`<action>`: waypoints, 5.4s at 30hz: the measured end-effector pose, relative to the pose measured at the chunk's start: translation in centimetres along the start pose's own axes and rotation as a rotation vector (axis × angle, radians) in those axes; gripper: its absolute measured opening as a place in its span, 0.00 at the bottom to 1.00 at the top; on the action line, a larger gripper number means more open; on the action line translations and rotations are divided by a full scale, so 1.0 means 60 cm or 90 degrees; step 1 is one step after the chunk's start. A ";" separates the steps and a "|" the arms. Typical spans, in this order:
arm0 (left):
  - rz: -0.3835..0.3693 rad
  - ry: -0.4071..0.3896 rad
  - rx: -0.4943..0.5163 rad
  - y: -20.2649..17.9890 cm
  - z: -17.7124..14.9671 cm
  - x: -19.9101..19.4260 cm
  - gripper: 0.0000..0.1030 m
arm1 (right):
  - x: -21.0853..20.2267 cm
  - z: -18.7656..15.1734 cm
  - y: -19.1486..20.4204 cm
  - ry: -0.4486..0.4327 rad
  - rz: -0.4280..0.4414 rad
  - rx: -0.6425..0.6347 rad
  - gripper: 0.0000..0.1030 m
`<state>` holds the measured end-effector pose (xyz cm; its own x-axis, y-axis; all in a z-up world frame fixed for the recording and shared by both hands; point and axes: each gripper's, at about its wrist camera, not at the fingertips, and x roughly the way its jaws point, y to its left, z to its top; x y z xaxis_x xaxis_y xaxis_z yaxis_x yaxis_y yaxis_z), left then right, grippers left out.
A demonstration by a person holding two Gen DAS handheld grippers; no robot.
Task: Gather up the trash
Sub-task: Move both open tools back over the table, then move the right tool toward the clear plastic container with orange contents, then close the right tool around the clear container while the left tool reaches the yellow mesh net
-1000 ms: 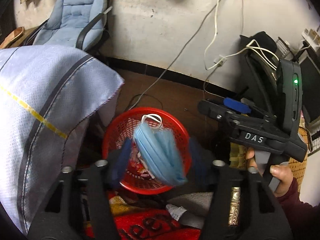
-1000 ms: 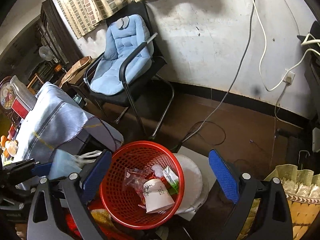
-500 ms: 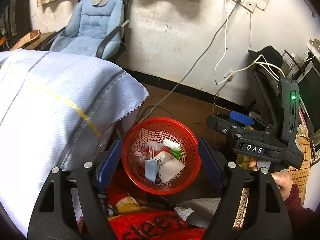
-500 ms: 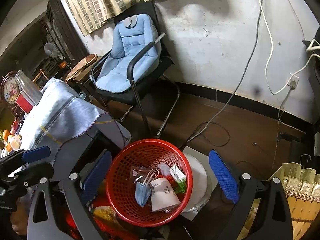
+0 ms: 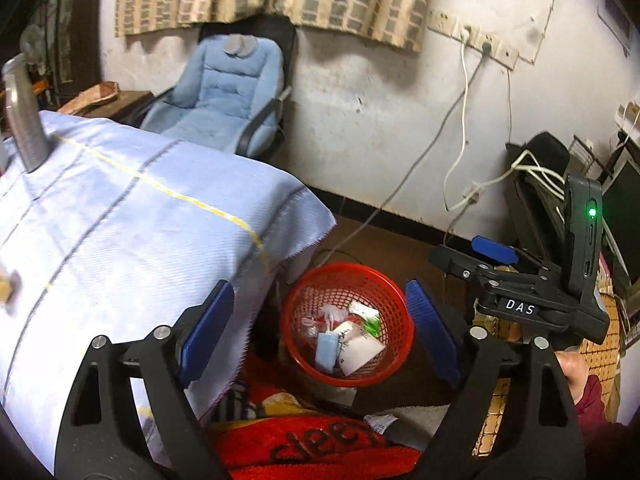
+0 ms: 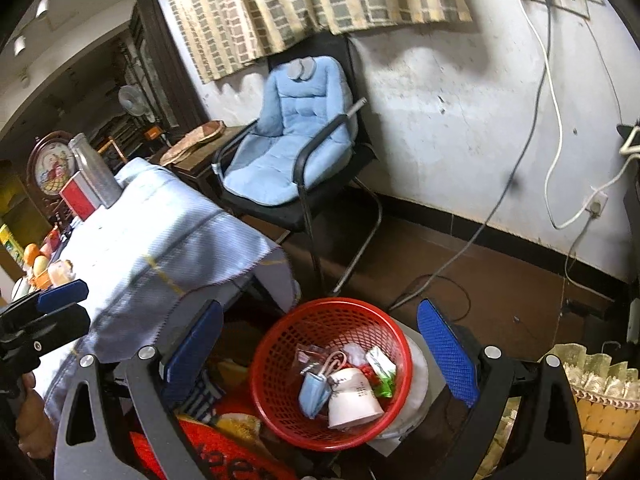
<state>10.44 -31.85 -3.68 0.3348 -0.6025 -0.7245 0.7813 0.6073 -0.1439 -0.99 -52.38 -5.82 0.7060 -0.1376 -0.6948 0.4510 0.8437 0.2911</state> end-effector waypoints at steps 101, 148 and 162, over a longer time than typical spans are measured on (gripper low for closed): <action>0.416 0.046 -0.360 0.581 -0.177 -0.199 0.95 | 0.229 0.015 0.744 0.142 0.333 -0.530 0.94; 0.452 0.039 -0.409 0.638 -0.199 -0.231 0.95 | 0.254 0.017 0.715 0.188 0.233 -0.453 0.66; 0.436 -0.007 -0.424 0.648 -0.198 -0.251 0.94 | 0.243 0.016 0.717 0.166 0.230 -0.469 0.81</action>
<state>29.50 7.00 -6.35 0.6155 -0.0088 -0.7881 -0.0463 0.9978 -0.0473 29.24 -18.59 -2.77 0.5493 0.2523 -0.7967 -0.3111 0.9466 0.0853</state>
